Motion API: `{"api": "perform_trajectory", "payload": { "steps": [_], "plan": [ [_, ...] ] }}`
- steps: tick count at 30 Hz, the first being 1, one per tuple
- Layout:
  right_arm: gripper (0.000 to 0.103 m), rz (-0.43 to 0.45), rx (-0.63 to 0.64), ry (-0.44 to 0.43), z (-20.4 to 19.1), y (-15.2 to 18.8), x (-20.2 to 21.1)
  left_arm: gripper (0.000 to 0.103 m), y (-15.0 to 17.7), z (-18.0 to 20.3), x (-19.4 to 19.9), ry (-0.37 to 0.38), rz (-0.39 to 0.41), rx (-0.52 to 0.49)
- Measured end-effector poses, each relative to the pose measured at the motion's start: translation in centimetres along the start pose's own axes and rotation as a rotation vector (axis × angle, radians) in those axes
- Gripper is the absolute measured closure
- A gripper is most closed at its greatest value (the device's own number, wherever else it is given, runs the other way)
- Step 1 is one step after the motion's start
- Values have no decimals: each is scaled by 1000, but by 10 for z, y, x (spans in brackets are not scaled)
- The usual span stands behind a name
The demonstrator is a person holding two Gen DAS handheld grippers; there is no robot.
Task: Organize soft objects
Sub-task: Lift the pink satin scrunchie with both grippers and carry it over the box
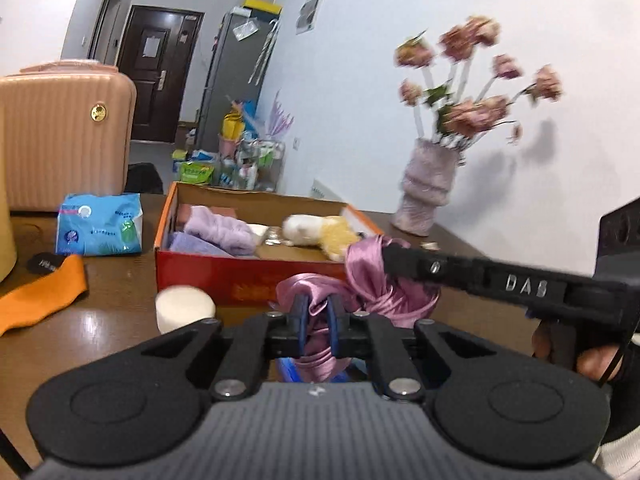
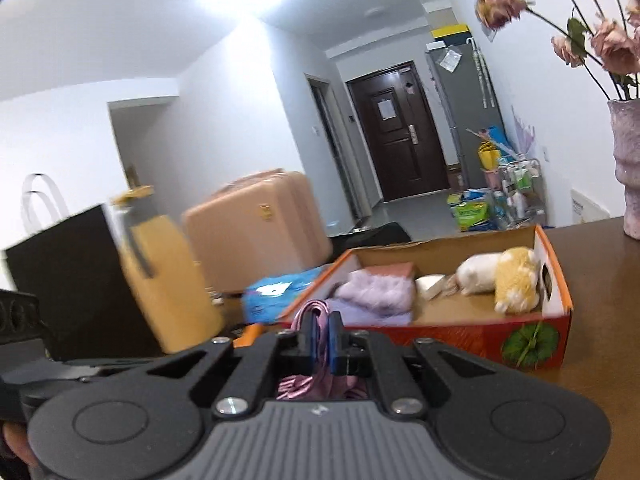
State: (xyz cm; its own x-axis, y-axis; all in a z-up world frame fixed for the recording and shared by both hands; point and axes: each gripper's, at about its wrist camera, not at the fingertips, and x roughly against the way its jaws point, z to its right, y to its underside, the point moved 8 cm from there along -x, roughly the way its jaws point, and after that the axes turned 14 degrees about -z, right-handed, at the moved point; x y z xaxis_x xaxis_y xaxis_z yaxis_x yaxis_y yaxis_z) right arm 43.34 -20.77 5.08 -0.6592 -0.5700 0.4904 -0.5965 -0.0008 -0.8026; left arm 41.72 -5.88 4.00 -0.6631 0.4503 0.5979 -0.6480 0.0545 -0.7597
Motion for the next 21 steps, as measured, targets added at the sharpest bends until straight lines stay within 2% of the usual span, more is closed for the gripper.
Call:
{"api": "perform_trajectory", "payload": {
  "steps": [4, 8, 11, 13, 15, 19, 21],
  "plan": [
    [97, -63, -23, 48, -20, 61, 30, 92, 55, 17, 31, 61, -42, 53],
    [97, -150, -79, 87, -18, 119, 34, 92, 101, 27, 36, 71, -125, 39],
    [97, -196, -98, 121, -14, 144, 32, 90, 122, 30, 35, 57, -152, 37],
    [95, -199, -65, 141, -20, 153, 34, 82, 129, 29, 36, 61, -173, 47],
    [94, -198, -38, 167, -24, 160, 37, 52, 133, 30, 41, 82, -168, 67],
    [88, -196, -39, 188, -25, 167, 36, 46, 140, 27, 40, 18, -170, 104],
    [85, -197, -61, 188, -24, 172, 39, 48, 149, 22, 37, 4, -200, 144]
  ]
}}
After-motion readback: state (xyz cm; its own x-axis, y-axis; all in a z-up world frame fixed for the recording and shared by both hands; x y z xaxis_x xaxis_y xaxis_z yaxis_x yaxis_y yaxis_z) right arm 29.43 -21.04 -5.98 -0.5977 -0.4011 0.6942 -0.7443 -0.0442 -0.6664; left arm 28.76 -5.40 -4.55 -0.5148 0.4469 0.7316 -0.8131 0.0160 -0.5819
